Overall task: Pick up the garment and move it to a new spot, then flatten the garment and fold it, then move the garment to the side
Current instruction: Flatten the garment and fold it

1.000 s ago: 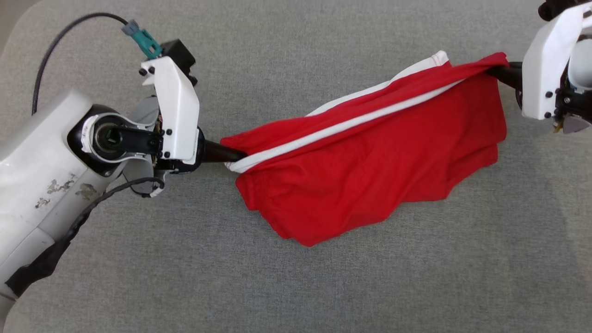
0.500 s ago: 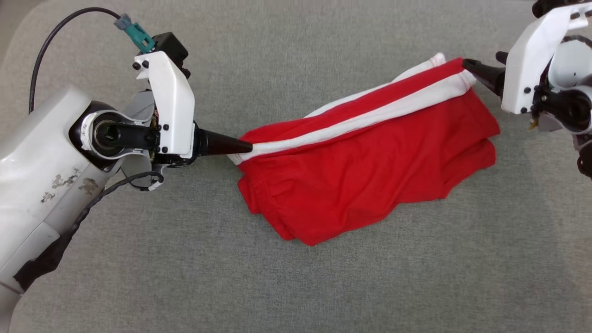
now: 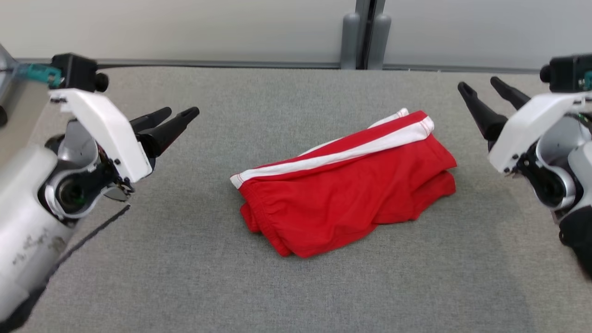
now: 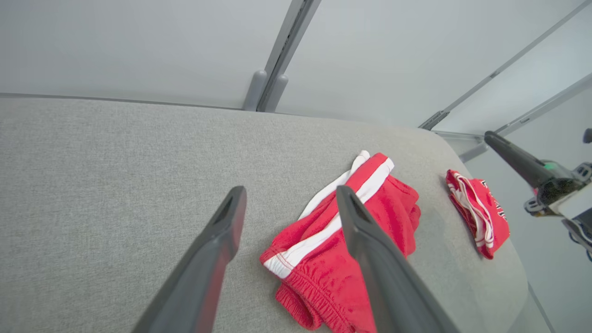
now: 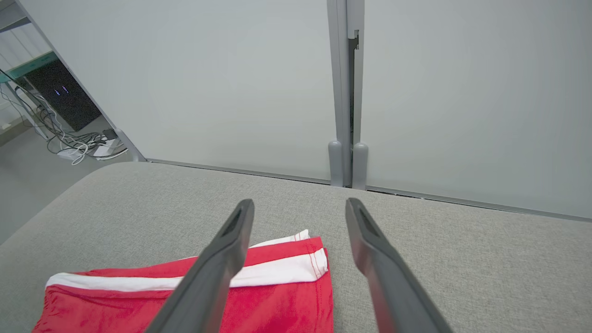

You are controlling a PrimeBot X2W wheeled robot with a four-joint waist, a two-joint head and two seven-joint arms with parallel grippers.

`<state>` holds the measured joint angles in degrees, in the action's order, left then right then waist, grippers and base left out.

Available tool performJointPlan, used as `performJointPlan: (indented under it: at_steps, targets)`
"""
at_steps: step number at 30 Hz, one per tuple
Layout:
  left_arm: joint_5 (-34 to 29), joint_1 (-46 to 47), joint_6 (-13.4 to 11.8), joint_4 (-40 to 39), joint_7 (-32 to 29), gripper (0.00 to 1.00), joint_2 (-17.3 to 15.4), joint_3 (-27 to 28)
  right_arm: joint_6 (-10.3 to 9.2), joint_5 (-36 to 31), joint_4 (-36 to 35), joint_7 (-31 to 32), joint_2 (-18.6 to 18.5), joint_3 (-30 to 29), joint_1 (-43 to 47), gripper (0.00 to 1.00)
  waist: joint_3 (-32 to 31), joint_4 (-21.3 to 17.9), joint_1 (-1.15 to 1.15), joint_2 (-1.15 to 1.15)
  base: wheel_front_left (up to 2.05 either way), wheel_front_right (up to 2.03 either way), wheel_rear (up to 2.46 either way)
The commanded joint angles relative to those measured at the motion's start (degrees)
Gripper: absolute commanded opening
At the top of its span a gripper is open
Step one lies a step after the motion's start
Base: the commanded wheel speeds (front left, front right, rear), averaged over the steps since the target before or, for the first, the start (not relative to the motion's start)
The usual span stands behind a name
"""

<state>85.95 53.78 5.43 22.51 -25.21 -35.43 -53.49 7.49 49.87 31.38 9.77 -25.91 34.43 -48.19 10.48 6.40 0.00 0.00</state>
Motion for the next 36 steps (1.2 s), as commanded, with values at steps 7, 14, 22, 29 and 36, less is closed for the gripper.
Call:
performJointPlan:
  at_steps: [7, 14, 22, 29, 36]
  targets:
    - [-8.23, -12.33, -4.32, -7.7, 25.06, 1.0, -1.89, 3.77, 0.01, 0.28, 3.96, -10.82, 0.76, -1.22, 7.47, 1.0, -4.31, 0.46, 0.0, 0.0, 0.0, 0.0, 0.0]
    - [-18.48, -23.23, -11.77, -18.64, 40.01, 1.0, -2.06, 7.19, 0.02, 0.89, 10.4, -14.2, 2.99, -0.47, 9.73, 1.0, -3.82, 3.33, 0.0, 0.0, 0.0, 0.0, 0.0]
    - [-33.63, -36.45, -15.87, -27.29, 40.41, 1.0, 6.21, 19.86, 0.01, 4.17, 19.79, -13.71, 2.91, -0.13, 8.15, 1.0, -2.13, 8.77, 0.0, 0.0, 0.0, 0.0, 0.0]
    - [-40.86, -41.61, -11.3, -25.69, 40.42, 1.0, 13.37, 22.54, 0.01, 8.52, 27.12, -9.25, 1.46, -0.53, 5.14, 1.0, 0.69, 13.39, 0.0, 0.0, 0.0, 0.0, 0.0]
    - [-44.26, -41.99, -8.52, -23.52, 40.43, 1.0, 16.86, 23.92, 0.01, 12.44, 30.03, -3.3, 2.17, -0.28, 3.95, 1.0, 2.1, 15.36, 0.0, 0.0, 0.0, 0.0, 0.0]
